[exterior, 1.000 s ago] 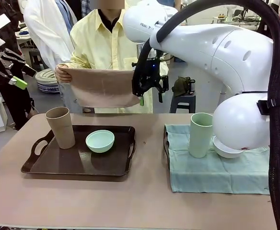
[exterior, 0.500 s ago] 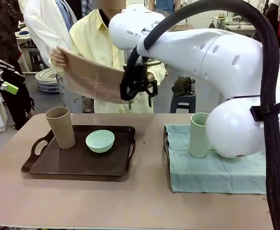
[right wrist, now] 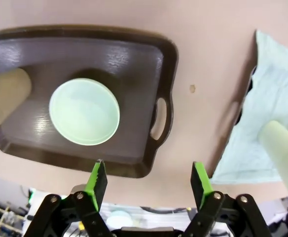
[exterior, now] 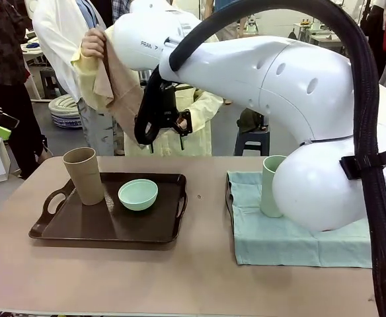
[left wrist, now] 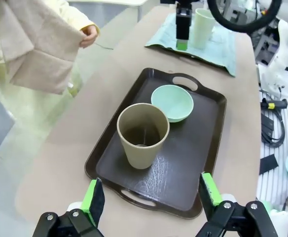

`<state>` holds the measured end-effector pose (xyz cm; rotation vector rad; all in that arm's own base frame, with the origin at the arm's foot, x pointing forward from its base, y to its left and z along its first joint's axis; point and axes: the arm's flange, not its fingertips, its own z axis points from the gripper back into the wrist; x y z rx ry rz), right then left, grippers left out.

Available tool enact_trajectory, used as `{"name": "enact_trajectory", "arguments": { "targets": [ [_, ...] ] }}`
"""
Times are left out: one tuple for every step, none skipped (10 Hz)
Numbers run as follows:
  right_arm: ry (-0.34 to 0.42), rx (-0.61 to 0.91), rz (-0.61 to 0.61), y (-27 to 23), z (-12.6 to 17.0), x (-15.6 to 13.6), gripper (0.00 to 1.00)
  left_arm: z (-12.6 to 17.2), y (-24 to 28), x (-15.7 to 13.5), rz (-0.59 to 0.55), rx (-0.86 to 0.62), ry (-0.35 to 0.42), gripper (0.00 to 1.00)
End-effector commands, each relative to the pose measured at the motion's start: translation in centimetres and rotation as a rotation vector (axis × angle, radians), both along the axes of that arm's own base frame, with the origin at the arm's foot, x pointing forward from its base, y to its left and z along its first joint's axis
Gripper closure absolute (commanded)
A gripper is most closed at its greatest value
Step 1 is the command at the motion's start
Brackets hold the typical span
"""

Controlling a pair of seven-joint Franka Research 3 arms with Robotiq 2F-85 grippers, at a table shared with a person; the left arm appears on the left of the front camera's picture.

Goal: Set up a tray with a mat and arrange the tableware.
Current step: Pick up the Picnic Bowl and Reusable plastic cup from the Handle tray in front of the human's position and hold them in the air.

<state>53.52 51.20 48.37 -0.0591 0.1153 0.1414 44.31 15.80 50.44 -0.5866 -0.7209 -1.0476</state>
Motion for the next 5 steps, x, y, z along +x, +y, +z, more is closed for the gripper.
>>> {"name": "enact_trajectory", "arguments": {
  "targets": [
    [-0.042,-0.026,-0.030,-6.8,-4.1,-8.7,0.11,-0.9,0.8,0.4,-0.014,-0.040,-0.022,0.00],
    [-0.041,-0.013,-0.049,-7.5,-4.9,-10.3,0.11,-1.5,1.2,0.4,-0.008,-0.039,-0.014,0.00],
    [-0.042,-0.013,-0.056,-7.7,-5.6,-11.7,0.11,-1.7,1.4,0.5,-0.010,-0.038,-0.011,0.00],
    [-0.035,-0.016,-0.078,-8.2,-6.3,-12.9,0.11,-2.0,1.5,0.2,-0.010,-0.035,-0.011,0.00],
    [-0.022,0.001,-0.093,-8.8,-7.0,-13.7,0.11,-2.3,1.6,0.4,-0.014,-0.032,-0.008,0.00]
  ]
}}
